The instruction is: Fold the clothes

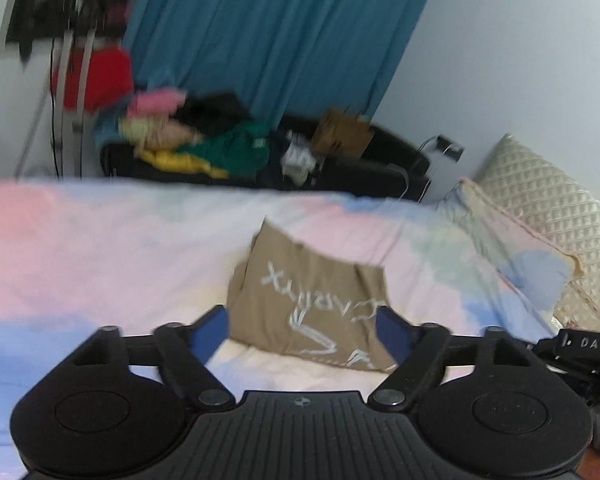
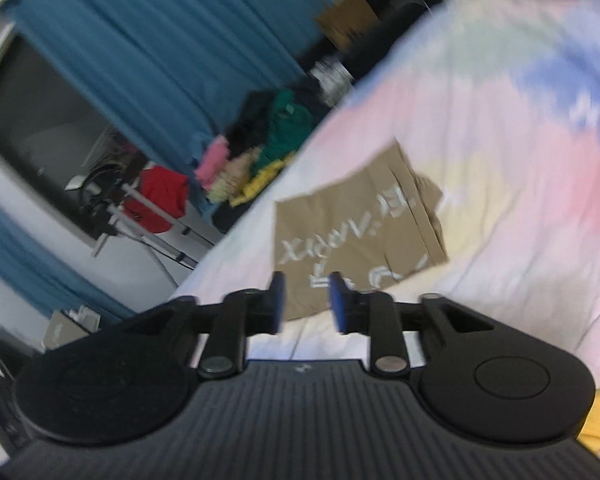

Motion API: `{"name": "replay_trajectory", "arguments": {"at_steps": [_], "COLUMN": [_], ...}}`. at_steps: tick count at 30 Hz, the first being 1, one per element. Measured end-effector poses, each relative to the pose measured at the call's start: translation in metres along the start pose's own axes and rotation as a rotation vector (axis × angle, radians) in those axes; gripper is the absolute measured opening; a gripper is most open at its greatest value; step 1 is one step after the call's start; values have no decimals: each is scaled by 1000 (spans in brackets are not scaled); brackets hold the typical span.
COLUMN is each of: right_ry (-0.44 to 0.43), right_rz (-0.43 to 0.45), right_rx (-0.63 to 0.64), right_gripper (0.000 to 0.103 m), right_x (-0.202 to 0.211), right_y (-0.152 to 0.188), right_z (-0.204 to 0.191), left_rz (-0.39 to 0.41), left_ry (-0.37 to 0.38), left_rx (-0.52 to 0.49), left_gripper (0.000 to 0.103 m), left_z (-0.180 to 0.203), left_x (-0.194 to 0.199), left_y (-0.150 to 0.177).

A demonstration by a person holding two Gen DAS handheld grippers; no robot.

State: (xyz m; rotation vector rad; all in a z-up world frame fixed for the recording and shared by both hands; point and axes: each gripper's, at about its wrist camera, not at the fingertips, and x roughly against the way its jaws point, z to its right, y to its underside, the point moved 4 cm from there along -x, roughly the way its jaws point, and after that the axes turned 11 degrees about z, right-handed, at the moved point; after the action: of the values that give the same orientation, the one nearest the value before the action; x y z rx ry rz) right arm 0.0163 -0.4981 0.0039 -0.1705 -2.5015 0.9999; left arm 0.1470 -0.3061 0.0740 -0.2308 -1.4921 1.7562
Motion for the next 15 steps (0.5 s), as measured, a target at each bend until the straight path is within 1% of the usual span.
{"name": "replay_trajectory", "arguments": {"at_steps": [1,2,3,8,11,15], "right_ry": [-13,-24,-33,-61,-63,-71], "right_rz": [24,54,81,169,214,269], "right_rx": [20,35,51,171,248,338], "right_gripper": [66,89,90,89,89,89], "right_x": [15,31,45,103,126,147], "right_y": [-2,-3,-5,-1,8,23], "right_z": [-8,-14,-21,-49,-62,-74], "left_rz": [24,46,68,146,189,240], "left_ry": [0,-2,-4,-7,-4,-28], "left_rx": [-13,-24,-36,-106,-142,-204], "left_gripper": [97,101,103,103,103,103], "left_z": [6,11,15,31,35,39], "left_x": [13,26,40,112,150,184], "left_y": [-5,-10,-14,-25,-26,-18]}}
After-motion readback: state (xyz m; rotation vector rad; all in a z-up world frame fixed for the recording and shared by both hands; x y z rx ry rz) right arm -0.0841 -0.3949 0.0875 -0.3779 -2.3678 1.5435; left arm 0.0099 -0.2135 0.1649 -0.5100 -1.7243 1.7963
